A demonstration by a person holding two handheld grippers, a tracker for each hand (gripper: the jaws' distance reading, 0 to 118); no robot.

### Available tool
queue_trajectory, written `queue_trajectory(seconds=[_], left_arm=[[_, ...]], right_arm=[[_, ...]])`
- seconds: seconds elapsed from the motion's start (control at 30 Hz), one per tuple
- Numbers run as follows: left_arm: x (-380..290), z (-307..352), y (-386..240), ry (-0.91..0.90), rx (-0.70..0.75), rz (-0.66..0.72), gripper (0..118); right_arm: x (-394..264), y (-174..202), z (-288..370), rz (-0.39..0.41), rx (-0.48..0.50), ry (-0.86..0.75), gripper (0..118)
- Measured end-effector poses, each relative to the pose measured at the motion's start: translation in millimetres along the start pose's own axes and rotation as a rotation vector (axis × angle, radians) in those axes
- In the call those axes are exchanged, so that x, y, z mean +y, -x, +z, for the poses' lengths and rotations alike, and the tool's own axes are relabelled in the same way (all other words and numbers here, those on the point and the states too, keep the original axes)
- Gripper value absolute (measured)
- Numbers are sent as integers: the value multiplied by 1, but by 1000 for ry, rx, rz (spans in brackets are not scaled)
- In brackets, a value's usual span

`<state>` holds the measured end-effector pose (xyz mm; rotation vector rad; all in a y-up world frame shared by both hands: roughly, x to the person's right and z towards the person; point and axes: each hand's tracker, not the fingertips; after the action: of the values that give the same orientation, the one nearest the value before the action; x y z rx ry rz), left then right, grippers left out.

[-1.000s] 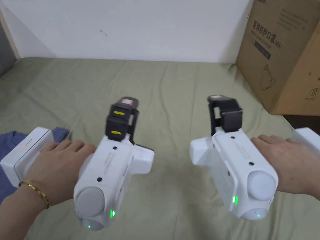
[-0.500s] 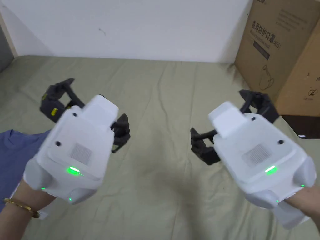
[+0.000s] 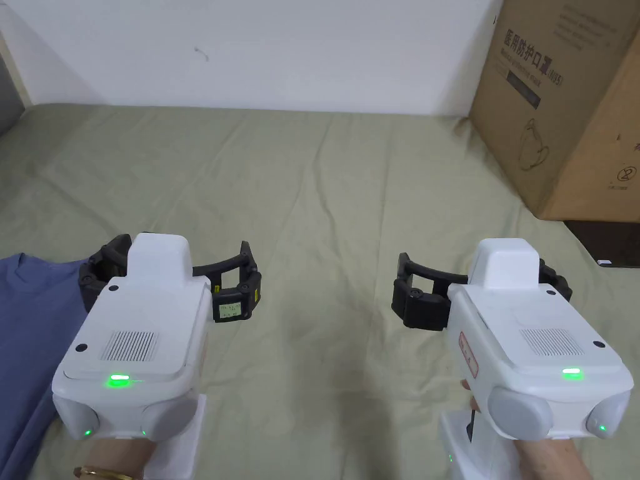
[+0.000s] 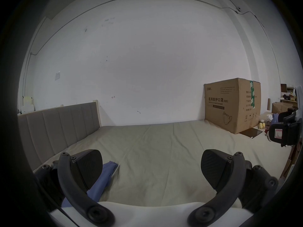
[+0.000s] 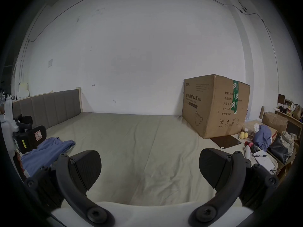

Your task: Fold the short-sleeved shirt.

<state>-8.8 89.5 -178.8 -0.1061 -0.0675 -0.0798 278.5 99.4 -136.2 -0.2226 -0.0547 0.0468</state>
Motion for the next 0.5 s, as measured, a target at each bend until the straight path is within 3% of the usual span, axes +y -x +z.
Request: queue_trajectory(seconds=[0.5], left_arm=[[-2, 2, -5, 25, -10, -19, 118]], right_arm=[[4, 5, 3, 17, 2, 1, 117]])
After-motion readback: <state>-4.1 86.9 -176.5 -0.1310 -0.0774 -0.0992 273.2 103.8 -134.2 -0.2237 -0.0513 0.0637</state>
